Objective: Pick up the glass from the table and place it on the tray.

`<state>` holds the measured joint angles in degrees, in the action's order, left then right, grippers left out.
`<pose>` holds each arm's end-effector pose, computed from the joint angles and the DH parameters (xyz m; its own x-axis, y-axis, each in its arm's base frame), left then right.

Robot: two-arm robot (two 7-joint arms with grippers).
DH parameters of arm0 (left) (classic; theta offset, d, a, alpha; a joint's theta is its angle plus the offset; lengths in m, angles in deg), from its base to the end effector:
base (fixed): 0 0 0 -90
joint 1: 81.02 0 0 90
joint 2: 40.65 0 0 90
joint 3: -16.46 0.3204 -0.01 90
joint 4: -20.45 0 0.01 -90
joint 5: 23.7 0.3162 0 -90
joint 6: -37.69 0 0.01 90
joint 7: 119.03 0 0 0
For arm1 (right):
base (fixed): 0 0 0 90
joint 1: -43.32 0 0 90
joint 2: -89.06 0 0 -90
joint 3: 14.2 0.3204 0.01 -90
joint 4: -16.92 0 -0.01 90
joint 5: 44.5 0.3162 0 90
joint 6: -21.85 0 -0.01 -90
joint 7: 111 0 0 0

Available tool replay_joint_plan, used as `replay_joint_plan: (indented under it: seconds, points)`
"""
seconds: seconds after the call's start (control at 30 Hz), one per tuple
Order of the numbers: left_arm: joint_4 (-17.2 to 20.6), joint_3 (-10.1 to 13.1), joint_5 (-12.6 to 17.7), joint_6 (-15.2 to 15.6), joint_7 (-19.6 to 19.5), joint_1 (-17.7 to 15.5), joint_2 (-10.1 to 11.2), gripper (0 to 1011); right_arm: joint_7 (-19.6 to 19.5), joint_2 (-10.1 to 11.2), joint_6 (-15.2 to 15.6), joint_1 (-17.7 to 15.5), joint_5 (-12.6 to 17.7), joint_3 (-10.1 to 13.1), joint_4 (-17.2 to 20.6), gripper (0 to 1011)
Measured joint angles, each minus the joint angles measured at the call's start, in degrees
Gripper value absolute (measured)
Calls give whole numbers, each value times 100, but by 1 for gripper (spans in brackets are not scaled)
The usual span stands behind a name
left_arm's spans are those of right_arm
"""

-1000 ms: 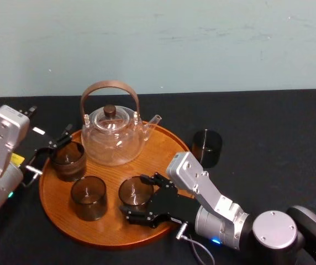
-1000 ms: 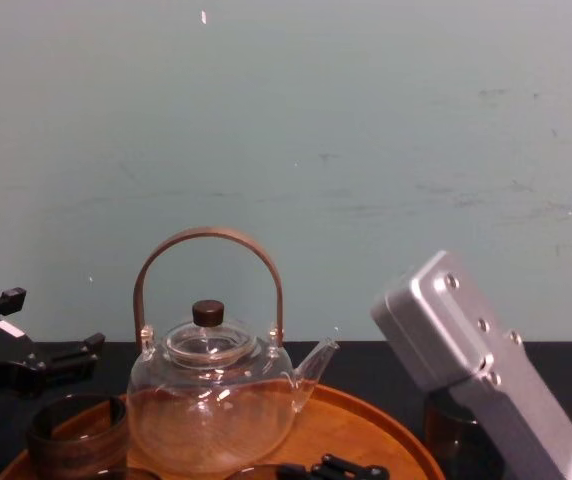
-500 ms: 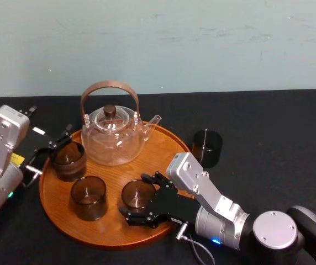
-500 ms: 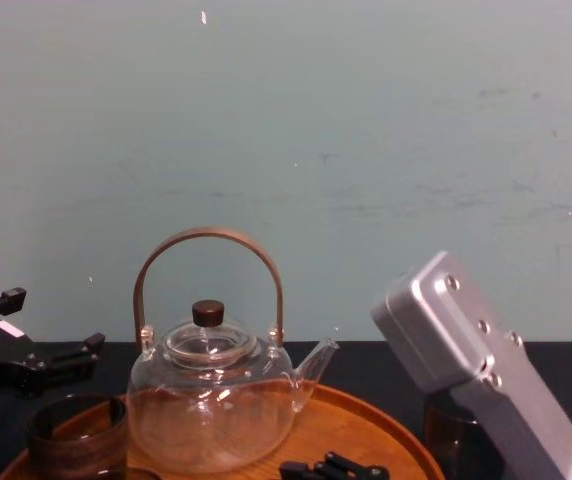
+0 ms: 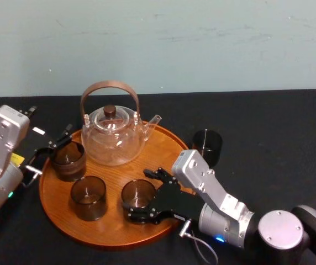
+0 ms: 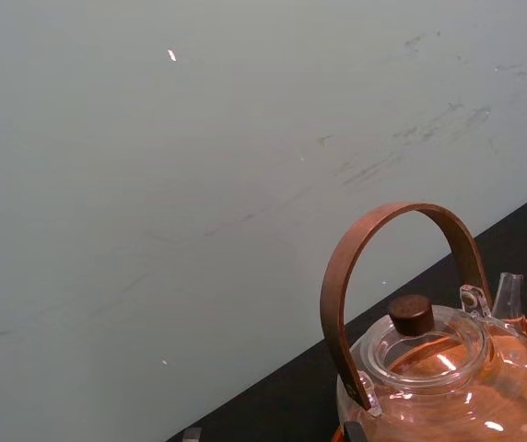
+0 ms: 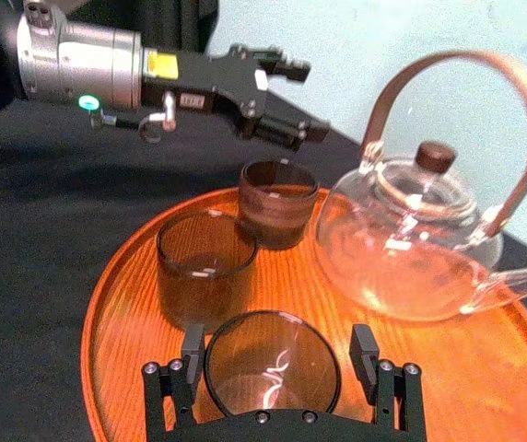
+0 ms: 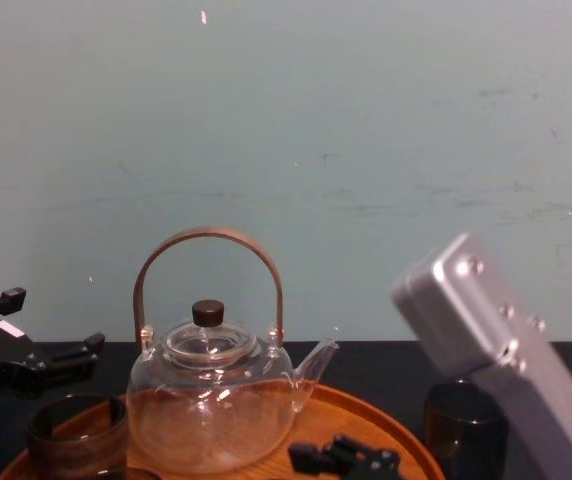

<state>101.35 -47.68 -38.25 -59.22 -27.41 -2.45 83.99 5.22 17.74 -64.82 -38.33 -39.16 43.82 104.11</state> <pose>0.3700 0.0980 -0.3282 0.2923 0.8803 0.3736 -0.9553 0.2873 0.0702 0.3373 0.0571 -0.3402 0.8256 -0.5393 0.1662 0.5643 0.7884 -0.2449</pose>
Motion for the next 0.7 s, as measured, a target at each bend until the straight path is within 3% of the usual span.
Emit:
replay_joint_plan:
  seconds: [0.4,0.7]
  points:
    - [0,0,0,0,0,0,0,1001,-143,247,-225,-278,127,301,634,1002]
    - [0,0,0,0,0,0,0,1001,-202,441,-156,-710,653,734,1064,1002]
